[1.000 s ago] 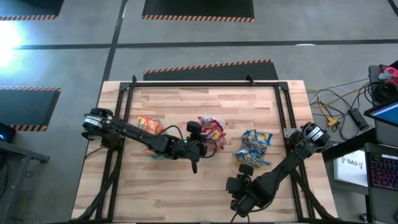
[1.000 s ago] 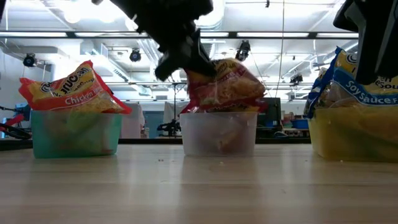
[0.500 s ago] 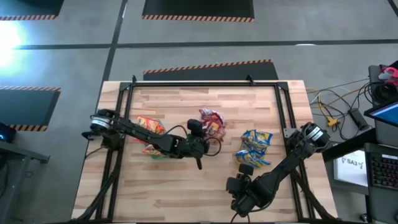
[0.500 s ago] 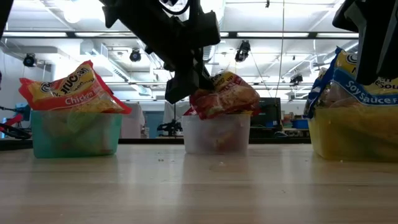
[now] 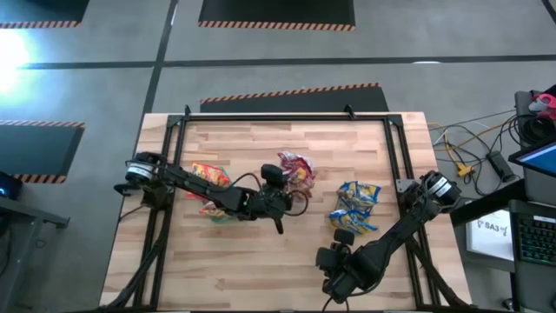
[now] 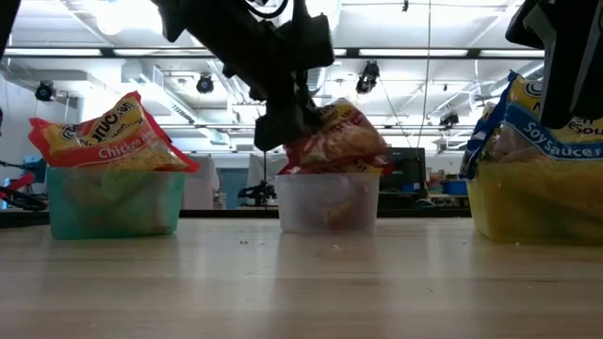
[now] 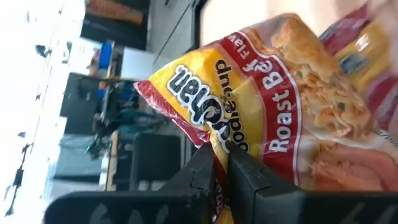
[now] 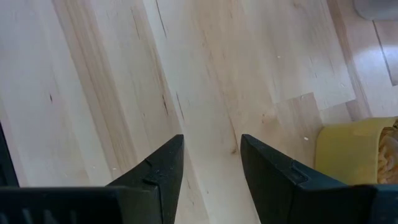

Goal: Sort Maruchan noodles
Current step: Put the red noodle pack into the white bin

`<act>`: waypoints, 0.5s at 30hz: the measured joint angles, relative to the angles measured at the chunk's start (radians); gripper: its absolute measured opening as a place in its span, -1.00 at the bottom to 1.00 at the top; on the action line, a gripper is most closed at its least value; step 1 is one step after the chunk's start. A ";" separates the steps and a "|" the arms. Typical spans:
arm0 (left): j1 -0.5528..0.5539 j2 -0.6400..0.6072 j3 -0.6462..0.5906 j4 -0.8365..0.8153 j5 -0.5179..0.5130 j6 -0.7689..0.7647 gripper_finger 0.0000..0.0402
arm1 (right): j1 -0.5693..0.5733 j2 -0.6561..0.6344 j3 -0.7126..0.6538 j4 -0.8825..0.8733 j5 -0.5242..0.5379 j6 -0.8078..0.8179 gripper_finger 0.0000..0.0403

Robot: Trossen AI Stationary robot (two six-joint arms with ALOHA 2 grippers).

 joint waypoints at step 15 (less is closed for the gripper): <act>0.086 0.020 -0.003 0.130 0.025 0.028 -0.92 | 0.007 0.000 0.000 0.001 0.002 0.009 -0.25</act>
